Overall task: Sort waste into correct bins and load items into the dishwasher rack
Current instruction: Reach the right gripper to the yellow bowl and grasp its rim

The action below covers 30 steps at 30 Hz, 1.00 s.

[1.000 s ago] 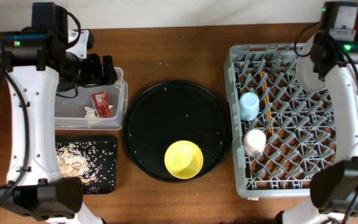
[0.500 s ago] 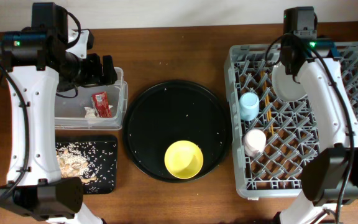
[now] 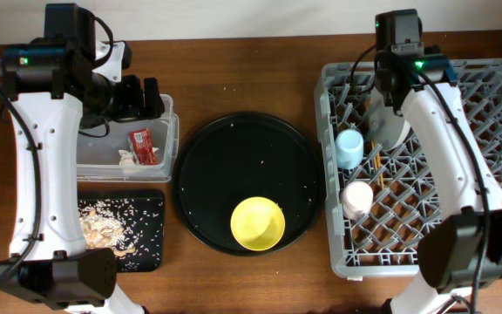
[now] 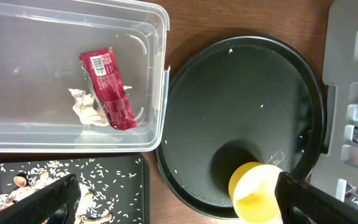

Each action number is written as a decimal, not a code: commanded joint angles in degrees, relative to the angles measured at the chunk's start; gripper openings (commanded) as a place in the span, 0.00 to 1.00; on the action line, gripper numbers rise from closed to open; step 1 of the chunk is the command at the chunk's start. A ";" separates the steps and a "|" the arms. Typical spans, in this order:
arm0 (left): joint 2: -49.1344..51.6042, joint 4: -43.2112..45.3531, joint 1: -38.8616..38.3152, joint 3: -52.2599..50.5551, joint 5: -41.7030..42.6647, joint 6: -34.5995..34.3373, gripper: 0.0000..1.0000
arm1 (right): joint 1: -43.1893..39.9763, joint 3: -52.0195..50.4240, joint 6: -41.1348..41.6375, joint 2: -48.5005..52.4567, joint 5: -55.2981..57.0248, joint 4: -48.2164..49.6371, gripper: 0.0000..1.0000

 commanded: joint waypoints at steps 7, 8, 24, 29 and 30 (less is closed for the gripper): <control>0.04 -0.04 0.15 0.15 -0.42 0.28 0.99 | 4.15 0.24 13.73 -13.92 -47.67 -14.08 0.84; 0.04 -0.04 0.15 0.15 -0.42 0.28 0.99 | 5.33 0.24 13.92 -13.77 -55.39 -17.77 0.94; 0.04 -0.04 0.15 0.15 -0.42 0.28 0.99 | 38.58 -12.17 27.23 -3.30 -56.43 -14.51 0.36; 0.04 -0.04 0.15 0.15 -0.42 0.28 0.99 | 39.76 -26.64 35.67 -3.30 -54.97 3.02 0.36; 0.04 -0.04 0.15 0.15 -0.42 0.28 0.99 | 39.76 -28.76 36.87 -3.30 -54.99 5.70 0.35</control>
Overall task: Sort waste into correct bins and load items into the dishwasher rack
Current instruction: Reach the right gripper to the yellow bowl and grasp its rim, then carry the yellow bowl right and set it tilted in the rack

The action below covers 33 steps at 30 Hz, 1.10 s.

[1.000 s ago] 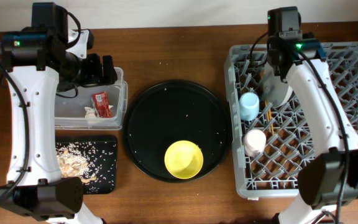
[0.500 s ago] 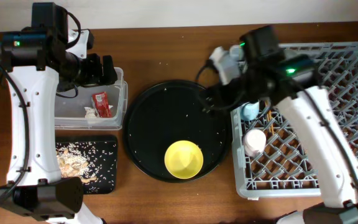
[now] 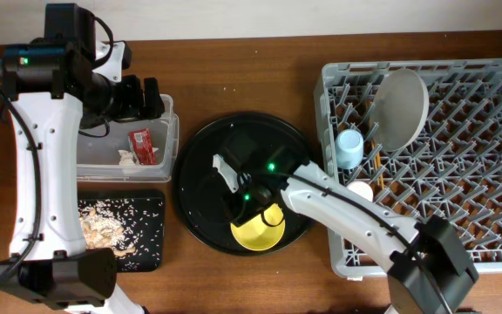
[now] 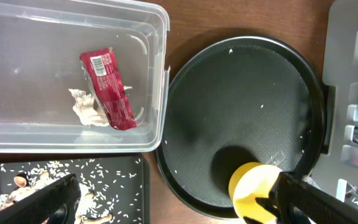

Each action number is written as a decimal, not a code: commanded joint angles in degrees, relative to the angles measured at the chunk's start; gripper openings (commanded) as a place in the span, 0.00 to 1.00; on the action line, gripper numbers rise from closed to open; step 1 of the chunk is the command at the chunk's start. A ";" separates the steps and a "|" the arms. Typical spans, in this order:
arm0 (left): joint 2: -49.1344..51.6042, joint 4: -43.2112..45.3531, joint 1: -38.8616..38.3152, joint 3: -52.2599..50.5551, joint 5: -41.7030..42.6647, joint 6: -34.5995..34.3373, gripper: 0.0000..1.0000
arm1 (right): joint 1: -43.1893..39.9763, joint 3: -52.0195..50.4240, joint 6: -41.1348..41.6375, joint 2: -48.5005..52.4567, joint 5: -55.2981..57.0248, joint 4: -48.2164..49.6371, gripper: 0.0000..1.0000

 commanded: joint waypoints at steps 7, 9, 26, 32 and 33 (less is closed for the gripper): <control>0.04 0.00 0.15 0.15 -0.44 0.28 0.99 | 1.53 -8.81 8.72 -0.28 1.40 9.11 0.33; 0.04 0.00 0.15 0.15 -0.44 0.28 0.99 | 3.48 -9.79 8.70 -0.28 1.81 11.82 0.33; 0.04 -0.02 0.15 0.15 -0.44 0.28 0.99 | 6.19 -14.43 10.01 -0.28 9.22 14.75 0.33; 0.04 -0.02 0.15 0.15 -0.44 0.28 0.99 | 6.19 -14.43 9.99 -0.28 9.16 14.93 0.25; 0.04 0.00 0.15 0.15 -0.44 0.28 0.99 | 6.19 -14.27 10.01 -0.31 8.70 14.93 0.18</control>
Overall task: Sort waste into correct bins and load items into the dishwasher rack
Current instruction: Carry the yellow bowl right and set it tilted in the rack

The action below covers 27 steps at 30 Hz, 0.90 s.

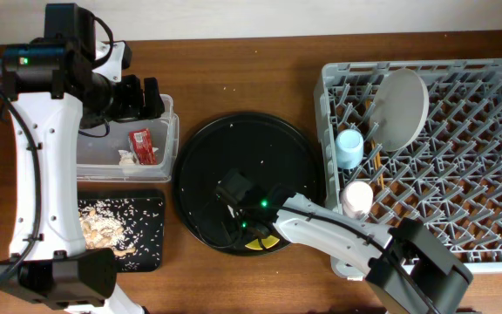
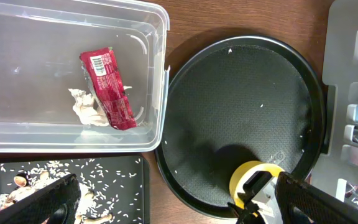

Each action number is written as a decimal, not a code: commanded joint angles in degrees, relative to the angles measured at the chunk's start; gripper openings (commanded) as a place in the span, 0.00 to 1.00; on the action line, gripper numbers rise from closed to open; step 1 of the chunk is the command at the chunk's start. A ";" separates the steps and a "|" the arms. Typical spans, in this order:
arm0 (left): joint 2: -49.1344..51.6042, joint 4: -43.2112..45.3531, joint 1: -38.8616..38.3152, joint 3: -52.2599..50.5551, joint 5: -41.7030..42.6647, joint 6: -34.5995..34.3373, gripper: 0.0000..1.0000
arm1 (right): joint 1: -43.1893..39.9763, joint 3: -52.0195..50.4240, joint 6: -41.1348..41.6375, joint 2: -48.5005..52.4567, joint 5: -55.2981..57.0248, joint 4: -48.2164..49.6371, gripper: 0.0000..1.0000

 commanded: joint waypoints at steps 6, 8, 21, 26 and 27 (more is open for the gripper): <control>0.04 -0.07 0.15 0.15 -0.42 0.28 0.99 | 0.17 8.15 -0.61 -1.33 -0.61 -7.76 0.04; 0.04 -0.07 0.15 0.15 -0.42 0.31 0.99 | -0.90 15.63 -4.52 -2.99 -2.62 -14.40 0.04; 0.04 -0.07 0.15 0.15 -0.42 0.28 0.99 | -61.59 31.95 -37.31 -9.38 -53.57 -34.86 0.04; 0.04 -0.04 0.15 0.15 -0.42 0.28 0.99 | -77.31 30.05 -41.16 -6.95 -53.66 -34.86 0.04; 0.04 -0.07 0.15 0.15 -0.42 0.28 0.99 | -79.12 29.20 -41.13 -5.86 -54.69 -34.86 0.04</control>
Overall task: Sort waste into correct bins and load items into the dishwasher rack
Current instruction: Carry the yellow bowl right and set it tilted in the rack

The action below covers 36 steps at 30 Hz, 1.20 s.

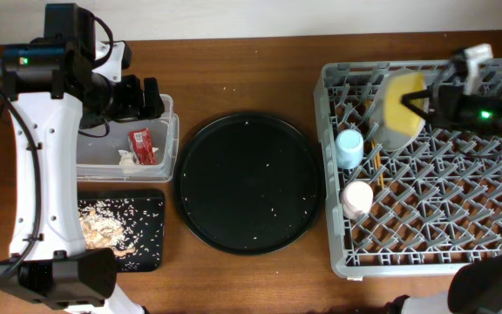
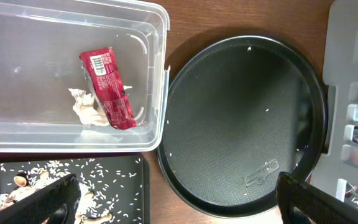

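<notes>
My right gripper (image 1: 423,98) is shut on the yellow bowl (image 1: 401,105), holding it tilted over the back left of the grey dishwasher rack (image 1: 425,253), just in front of the standing grey plate (image 1: 392,139). The round black tray (image 1: 249,181) (image 2: 244,124) holds only a few crumbs. My left gripper (image 1: 140,98) (image 2: 179,205) hangs wide open over the edge of the clear bin (image 2: 160,74), with nothing between its fingers. A red wrapper (image 2: 107,90) and a crumpled tissue (image 2: 87,111) lie in that bin.
A blue cup (image 1: 349,146) and a pale pink cup (image 1: 356,199) stand in the rack's left column. A black tray of rice and scraps (image 1: 120,228) sits in front of the clear bin. Brown table shows between the trays and the rack.
The yellow bowl has left the black tray. My right gripper, then down at the bowl on the tray, now holds it over the rack's back left. The left arm is unmoved.
First my right gripper was at the rack by the grey plate, with the yellow bowl on the black tray. Then the plate stood alone and the right arm reached to the bowl. Then it was down on the bowl, and now it holds the bowl at the rack.
</notes>
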Each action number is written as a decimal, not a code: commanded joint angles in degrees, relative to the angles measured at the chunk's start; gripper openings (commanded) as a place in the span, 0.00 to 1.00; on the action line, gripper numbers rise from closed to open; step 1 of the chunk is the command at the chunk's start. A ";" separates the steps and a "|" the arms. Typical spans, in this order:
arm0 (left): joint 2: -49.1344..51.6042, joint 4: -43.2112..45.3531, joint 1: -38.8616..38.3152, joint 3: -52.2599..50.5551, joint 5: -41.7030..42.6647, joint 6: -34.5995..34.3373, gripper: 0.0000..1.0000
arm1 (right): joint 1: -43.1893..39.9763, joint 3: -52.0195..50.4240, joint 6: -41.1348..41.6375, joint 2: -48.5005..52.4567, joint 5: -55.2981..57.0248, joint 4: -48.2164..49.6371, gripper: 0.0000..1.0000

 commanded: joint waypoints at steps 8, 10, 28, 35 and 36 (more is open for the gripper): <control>0.04 -0.04 0.15 0.15 -0.42 0.28 0.99 | -5.75 -10.36 -2.34 5.27 -8.85 -5.57 0.04; 0.04 -0.04 0.15 0.15 -0.42 0.31 0.99 | -8.15 -13.25 -2.64 5.27 -8.85 -6.01 0.04; 0.04 -0.02 0.15 0.15 -0.42 0.28 0.99 | -16.31 -21.20 13.90 5.27 14.32 10.91 0.05; 0.04 -0.02 0.15 0.15 -0.42 0.28 1.00 | -27.12 -21.22 23.08 5.27 19.76 19.08 0.71; 0.04 -0.04 0.15 0.15 -0.42 0.28 0.99 | -27.45 -21.22 24.35 5.27 20.13 20.35 0.80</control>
